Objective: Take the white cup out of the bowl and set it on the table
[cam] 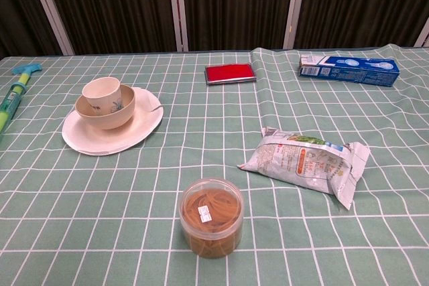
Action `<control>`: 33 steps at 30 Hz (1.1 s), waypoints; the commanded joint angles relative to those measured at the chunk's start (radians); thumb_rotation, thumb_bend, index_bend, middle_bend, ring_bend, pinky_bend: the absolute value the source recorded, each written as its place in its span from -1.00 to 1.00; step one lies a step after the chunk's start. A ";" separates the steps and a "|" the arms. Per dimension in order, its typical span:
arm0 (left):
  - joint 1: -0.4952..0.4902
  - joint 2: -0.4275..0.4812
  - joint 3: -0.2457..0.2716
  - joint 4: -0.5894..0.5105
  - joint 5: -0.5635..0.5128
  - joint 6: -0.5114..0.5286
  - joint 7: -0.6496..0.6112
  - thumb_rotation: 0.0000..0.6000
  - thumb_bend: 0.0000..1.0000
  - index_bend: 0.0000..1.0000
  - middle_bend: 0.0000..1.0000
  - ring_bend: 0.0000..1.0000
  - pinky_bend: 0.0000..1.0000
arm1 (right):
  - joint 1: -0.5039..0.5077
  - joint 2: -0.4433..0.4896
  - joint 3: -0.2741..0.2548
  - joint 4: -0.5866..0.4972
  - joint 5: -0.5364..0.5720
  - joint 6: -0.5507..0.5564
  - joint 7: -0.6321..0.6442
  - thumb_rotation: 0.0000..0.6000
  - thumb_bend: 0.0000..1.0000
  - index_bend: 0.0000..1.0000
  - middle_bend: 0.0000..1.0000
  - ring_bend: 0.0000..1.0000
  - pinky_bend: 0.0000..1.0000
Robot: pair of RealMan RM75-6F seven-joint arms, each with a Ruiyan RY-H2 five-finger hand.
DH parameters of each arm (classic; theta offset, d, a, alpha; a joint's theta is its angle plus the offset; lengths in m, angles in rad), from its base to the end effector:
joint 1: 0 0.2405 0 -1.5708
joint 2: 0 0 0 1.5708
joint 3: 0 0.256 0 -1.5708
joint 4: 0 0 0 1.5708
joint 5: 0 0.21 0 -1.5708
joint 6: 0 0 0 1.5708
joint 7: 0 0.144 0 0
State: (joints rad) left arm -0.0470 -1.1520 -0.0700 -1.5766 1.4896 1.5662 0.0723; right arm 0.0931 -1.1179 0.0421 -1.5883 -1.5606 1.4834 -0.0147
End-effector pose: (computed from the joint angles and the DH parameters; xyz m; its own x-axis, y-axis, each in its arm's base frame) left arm -0.3171 0.1730 0.1660 0.4619 -0.0812 0.8832 0.8869 0.0434 -0.4599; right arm -0.3071 -0.1820 0.1569 0.4362 -0.0049 0.8998 -0.8975 -0.0750 0.4346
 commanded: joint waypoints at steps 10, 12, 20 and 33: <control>-0.003 -0.006 0.004 -0.003 0.005 -0.003 0.018 1.00 -0.63 -1.00 -1.00 -1.00 -1.00 | -0.003 0.006 0.005 0.002 0.004 0.009 0.019 1.00 -0.82 -0.89 -1.00 -1.00 -1.00; -0.004 -0.007 0.005 -0.002 0.004 -0.007 0.019 1.00 -0.64 -1.00 -1.00 -1.00 -1.00 | -0.003 0.006 0.007 0.002 0.004 0.011 0.019 1.00 -0.82 -0.89 -1.00 -1.00 -1.00; -0.019 -0.014 0.004 0.001 0.000 -0.033 0.030 1.00 -0.64 -1.00 -1.00 -1.00 -1.00 | -0.007 -0.007 0.024 0.009 0.042 0.013 -0.019 1.00 -0.82 -0.89 -1.00 -1.00 -1.00; -0.118 -0.055 -0.057 0.009 -0.042 -0.139 0.045 1.00 -0.64 -0.45 -1.00 -1.00 -1.00 | -0.009 0.004 0.031 0.012 0.049 0.015 0.025 1.00 -0.82 -0.89 -1.00 -1.00 -1.00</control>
State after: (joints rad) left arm -0.1452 -1.1952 -0.1109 -1.5765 1.4595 1.4452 0.1125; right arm 0.0838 -1.1140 0.0734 -1.5769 -1.5120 1.4990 0.0099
